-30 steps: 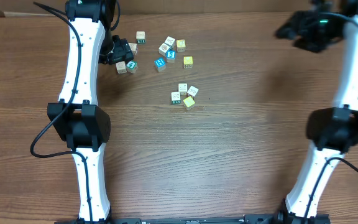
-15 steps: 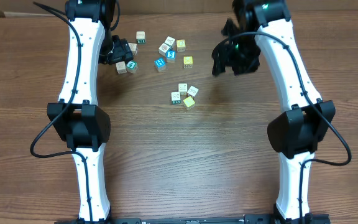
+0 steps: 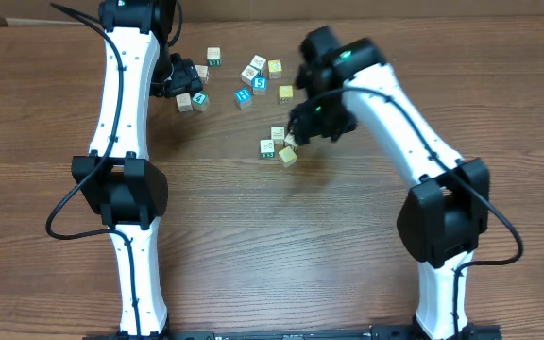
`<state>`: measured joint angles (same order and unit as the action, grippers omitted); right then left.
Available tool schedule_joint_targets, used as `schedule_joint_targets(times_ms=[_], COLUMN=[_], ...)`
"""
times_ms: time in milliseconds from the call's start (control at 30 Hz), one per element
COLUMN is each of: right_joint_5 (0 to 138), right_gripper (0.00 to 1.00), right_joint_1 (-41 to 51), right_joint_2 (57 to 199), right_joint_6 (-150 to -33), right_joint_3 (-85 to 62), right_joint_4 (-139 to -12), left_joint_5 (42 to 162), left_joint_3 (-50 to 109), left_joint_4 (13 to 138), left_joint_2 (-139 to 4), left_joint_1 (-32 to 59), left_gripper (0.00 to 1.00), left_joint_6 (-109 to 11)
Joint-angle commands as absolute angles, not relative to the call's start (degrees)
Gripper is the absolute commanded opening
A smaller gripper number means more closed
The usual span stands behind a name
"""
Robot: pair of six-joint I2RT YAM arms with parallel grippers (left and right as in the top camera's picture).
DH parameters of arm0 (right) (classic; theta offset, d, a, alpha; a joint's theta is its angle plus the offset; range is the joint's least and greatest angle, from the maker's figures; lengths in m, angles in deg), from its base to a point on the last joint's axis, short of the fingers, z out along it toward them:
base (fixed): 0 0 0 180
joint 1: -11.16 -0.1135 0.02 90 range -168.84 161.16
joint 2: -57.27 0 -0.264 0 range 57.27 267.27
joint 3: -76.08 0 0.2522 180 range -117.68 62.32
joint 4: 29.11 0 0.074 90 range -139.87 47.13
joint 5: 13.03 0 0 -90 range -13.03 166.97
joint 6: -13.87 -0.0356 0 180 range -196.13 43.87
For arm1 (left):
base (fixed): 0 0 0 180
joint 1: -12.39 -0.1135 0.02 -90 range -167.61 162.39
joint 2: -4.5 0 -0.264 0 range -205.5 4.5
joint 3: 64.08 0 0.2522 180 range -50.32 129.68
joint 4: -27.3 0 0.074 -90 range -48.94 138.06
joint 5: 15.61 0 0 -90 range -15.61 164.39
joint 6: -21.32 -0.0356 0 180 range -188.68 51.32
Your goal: Form a circle
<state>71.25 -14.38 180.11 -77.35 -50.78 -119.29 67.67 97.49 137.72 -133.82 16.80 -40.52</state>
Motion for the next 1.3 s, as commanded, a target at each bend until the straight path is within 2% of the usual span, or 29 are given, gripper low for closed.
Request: schedule_joint_targets(times_ms=[0, 133, 233, 367, 433, 567, 733, 967, 1267], right_joint_5=[72.61, 74.55, 74.64, 74.99, 74.95, 72.46, 66.09, 66.88, 75.01], right_gripper=[0.69, 0.62, 0.60, 0.54, 0.50, 0.50, 0.52, 0.58, 0.57], right_joint_1=[-15.82, -16.74, -16.92, -16.63, -16.57, -16.74, -17.22, -18.16, -20.37], right_joint_2=[178.85, 178.91, 178.91, 178.93, 178.93, 178.93, 178.93, 178.93, 178.96], right_joint_6=[-75.60, -69.11, -62.86, -62.55, -66.48, -73.28, -74.70, -74.92, -79.40], right_joint_3=[-47.79, -43.29, -40.42, -38.52, -38.11, -38.00, -35.81, -33.60, -31.00], right_joint_4=[-114.79, -106.33, -101.63, -97.35, -97.52, -101.35, -101.63, -99.23, -95.77], left_joint_5=[66.75, 66.75, 66.75, 66.75, 66.75, 66.75, 66.75, 66.75, 66.75], left_joint_3=[98.65, 98.65, 98.65, 98.65, 98.65, 98.65, 98.65, 98.65, 98.65], left_joint_4=[137.83, 137.83, 137.83, 137.79, 137.72, 137.70, 137.70, 137.68, 137.68], left_joint_2=[-132.88, -132.88, -132.88, -132.88, -132.88, -132.88, -132.88, -132.88, -132.86], left_joint_1=[16.69, 16.69, 16.69, 16.69, 16.69, 16.69, 16.69, 16.69, 16.69], left_gripper=[1.00, 1.00, 1.00, 1.00, 1.00, 0.99, 1.00, 1.00, 1.00], left_joint_6=[-40.37, -40.37, -40.37, -40.35, -40.35, -40.37, -40.35, -40.35, -40.37])
